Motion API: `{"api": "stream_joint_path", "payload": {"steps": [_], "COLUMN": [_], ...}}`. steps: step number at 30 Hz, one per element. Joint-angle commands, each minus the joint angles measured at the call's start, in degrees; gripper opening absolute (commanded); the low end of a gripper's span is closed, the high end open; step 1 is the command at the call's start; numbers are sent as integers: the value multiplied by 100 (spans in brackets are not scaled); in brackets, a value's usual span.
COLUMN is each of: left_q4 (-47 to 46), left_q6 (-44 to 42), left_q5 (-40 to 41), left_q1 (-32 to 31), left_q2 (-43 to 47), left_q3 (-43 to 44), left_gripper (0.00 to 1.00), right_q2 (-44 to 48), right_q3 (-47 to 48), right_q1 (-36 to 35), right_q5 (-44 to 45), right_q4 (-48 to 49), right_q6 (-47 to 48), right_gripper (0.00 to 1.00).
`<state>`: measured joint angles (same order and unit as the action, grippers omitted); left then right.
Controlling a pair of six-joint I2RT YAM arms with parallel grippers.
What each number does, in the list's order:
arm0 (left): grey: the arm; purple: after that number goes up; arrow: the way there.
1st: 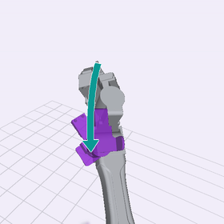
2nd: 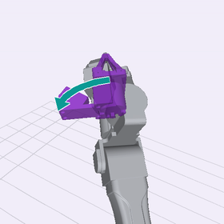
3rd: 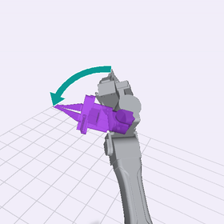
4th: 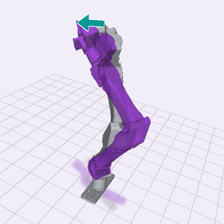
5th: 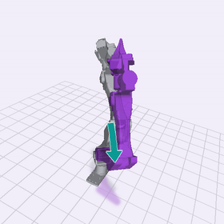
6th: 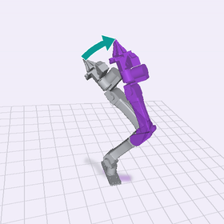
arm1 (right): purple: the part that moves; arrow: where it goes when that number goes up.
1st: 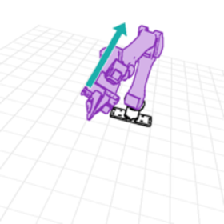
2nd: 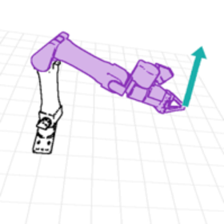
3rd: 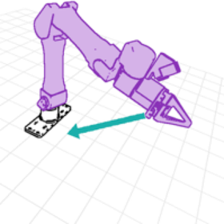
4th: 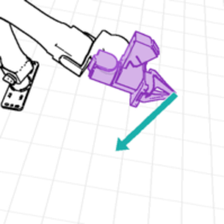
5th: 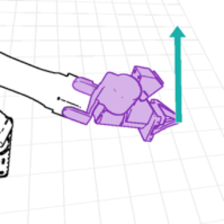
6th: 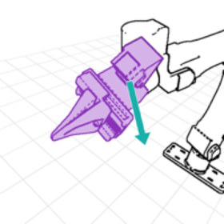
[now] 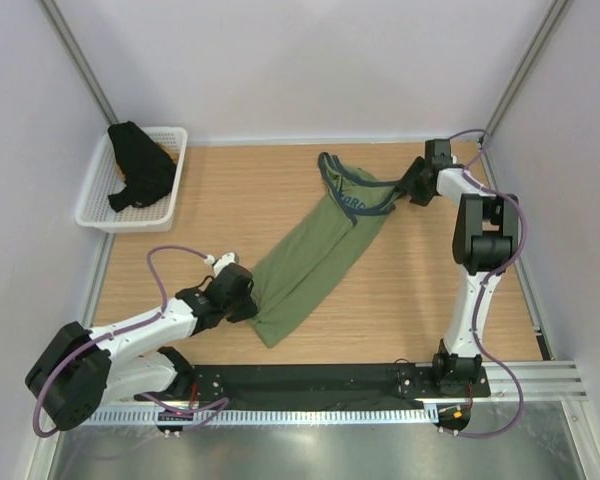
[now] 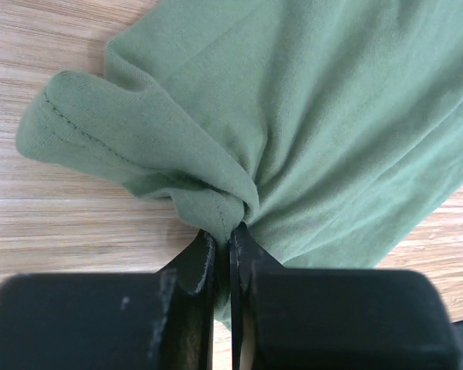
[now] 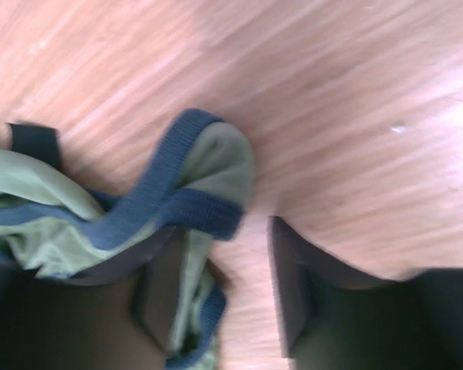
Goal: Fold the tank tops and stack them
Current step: Fold the tank top
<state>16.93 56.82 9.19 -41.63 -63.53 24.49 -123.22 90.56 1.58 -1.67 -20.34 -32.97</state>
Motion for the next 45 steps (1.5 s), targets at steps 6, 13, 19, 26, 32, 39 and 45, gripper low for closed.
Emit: {"api": "stream_joint_path", "payload": {"steps": [6, 13, 19, 26, 32, 39, 45], "left_q4": [47, 56, 65, -23, -76, -93, -128], "left_q6": [-30, -13, 5, 14, 31, 5, -65], "left_q5": [4, -14, -14, -31, -66, -84, -233], "left_q1": [-74, -65, -82, -153, -205, -241, -355], "left_q2": [-90, -63, -63, -116, -169, -134, -291], "left_q3": [126, 82, 47, 38, 12, 12, 65], "left_gripper": [4, 3, 3, 3, 2, 3, 2], "right_q2": [-545, -941, -837, 122, -192, -983, -1546], "right_q3": [734, 1850, 2195, 1595, 2360, 3274, 3836], "right_q1": [9, 35, 52, -359, -1080, -1819, -2083], "right_q5": [-730, 34, 729, 669, 432, 239, -263], "right_q4": [214, -93, -445, 13, -453, -726, -647], "right_q6": [-174, -34, 36, 783, 1345, 1574, 1662], "right_gripper": [11, 3, 58, 56, 55, 54, 50]}}
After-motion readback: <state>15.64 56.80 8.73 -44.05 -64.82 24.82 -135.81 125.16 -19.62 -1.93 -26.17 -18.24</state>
